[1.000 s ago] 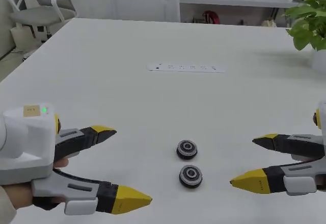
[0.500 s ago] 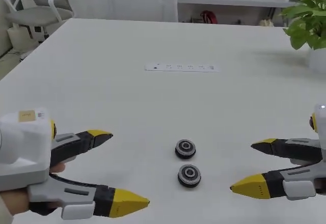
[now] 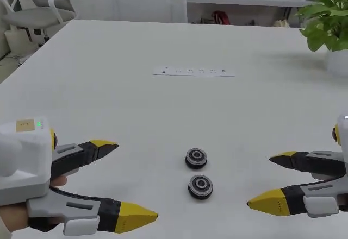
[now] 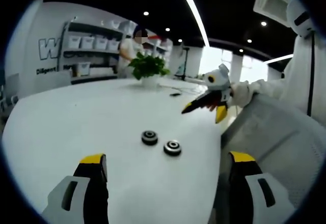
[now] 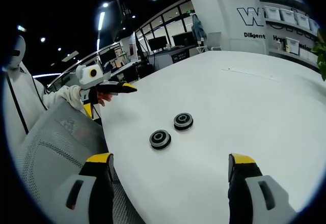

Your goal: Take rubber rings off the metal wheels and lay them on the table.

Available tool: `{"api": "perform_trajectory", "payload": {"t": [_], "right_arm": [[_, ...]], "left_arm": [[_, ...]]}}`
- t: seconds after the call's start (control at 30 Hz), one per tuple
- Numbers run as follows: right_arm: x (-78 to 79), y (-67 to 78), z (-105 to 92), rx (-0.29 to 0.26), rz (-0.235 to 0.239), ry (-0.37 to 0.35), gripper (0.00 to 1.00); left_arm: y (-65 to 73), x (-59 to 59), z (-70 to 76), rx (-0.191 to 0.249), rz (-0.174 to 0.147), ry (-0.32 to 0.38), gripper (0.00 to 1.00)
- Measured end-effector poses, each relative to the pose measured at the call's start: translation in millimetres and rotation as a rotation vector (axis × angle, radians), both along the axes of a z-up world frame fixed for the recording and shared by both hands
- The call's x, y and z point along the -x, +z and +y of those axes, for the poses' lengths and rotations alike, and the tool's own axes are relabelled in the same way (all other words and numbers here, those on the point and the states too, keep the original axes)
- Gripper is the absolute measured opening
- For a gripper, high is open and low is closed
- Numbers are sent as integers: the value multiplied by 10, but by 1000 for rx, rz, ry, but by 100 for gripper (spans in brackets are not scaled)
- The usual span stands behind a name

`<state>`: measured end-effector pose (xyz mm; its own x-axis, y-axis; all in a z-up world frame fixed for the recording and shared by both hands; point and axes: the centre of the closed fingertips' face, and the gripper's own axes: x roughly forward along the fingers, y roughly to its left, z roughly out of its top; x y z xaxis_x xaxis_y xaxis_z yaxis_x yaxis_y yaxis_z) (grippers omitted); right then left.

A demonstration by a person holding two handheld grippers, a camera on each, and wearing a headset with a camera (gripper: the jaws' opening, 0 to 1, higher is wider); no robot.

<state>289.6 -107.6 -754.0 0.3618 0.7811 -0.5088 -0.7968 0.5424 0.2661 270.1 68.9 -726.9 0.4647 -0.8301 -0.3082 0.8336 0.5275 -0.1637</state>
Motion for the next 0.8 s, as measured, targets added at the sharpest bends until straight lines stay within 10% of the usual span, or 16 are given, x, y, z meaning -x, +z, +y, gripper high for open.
{"api": "perform_trajectory", "payload": {"t": [0.8], "right_arm": [[-22, -35, -174, -19, 2, -100, 88]], "left_arm": [[62, 43, -85, 29, 25, -49, 100]]}}
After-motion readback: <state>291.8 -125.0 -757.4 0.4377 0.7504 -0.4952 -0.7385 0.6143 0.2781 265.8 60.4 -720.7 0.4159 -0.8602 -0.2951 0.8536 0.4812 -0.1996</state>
